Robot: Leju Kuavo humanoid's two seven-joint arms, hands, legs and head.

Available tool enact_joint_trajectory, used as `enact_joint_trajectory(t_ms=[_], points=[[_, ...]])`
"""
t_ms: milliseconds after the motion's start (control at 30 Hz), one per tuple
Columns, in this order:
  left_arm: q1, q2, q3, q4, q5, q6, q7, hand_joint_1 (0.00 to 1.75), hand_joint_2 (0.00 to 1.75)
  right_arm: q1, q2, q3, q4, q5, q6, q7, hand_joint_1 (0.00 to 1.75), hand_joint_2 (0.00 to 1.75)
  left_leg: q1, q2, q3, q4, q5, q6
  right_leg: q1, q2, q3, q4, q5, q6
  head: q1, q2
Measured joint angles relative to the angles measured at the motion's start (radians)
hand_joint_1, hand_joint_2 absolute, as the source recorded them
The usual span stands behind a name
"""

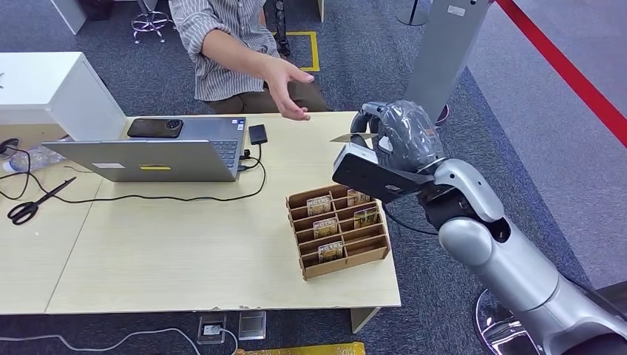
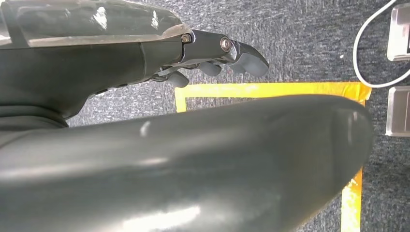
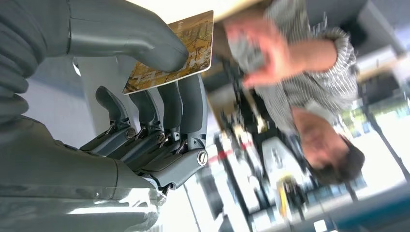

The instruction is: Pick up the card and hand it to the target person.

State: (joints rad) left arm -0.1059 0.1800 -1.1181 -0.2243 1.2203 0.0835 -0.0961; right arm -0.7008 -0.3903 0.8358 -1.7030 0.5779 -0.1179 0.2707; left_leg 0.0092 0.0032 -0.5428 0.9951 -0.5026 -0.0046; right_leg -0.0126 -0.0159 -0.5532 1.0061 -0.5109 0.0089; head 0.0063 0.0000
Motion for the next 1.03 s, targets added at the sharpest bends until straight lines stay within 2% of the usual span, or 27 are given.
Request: enact_joint_trajectory(t_ms=[167, 433, 567, 767, 1033], points=[[0.000, -0.002, 0.000, 0.000, -0.003, 0.000, 0.000, 0.00, 0.00, 0.000, 0.046, 0.013, 0.105, 0.046, -0.099, -0.073, 1.45, 1.75, 0.000, 0.000, 0.000, 0.000, 0.000, 0.000, 0.000, 0.000, 0.000, 0.000, 0.000, 0.000, 0.000, 0.000], [0.000, -0.003, 0.000, 0.000, -0.003, 0.000, 0.001, 0.00, 0.00, 0.002, 0.090, 0.027, 0.232, 0.058, -0.200, -0.099, 1.45, 1.75, 0.000, 0.000, 0.000, 0.000, 0.000, 0.000, 0.000, 0.000, 0.000, 0.000, 0.000, 0.000, 0.001, 0.000], [0.001, -0.003, 0.000, 0.000, -0.008, 0.000, 0.003, 0.00, 0.00, 0.003, 0.100, 0.032, 0.259, 0.014, -0.223, -0.103, 0.00, 1.75, 0.000, 0.000, 0.000, 0.000, 0.000, 0.000, 0.000, 0.000, 0.000, 0.000, 0.000, 0.000, 0.000, 0.000], [0.001, -0.003, 0.000, 0.000, 0.008, 0.001, -0.011, 0.00, 0.00, 0.008, 0.107, 0.037, 0.278, -0.107, -0.250, -0.127, 0.00, 1.75, 0.000, 0.000, 0.000, 0.000, 0.000, 0.000, 0.000, 0.000, 0.000, 0.000, 0.000, 0.000, 0.000, 0.000], [0.002, -0.003, 0.003, 0.000, 0.019, 0.016, 0.003, 0.00, 0.00, 0.056, 0.100, 0.035, 0.243, -0.425, -0.244, -0.157, 0.00, 1.75, 0.000, 0.000, 0.000, 0.000, 0.000, 0.000, 0.000, 0.000, -0.001, 0.000, 0.000, 0.000, 0.001, 0.000]])
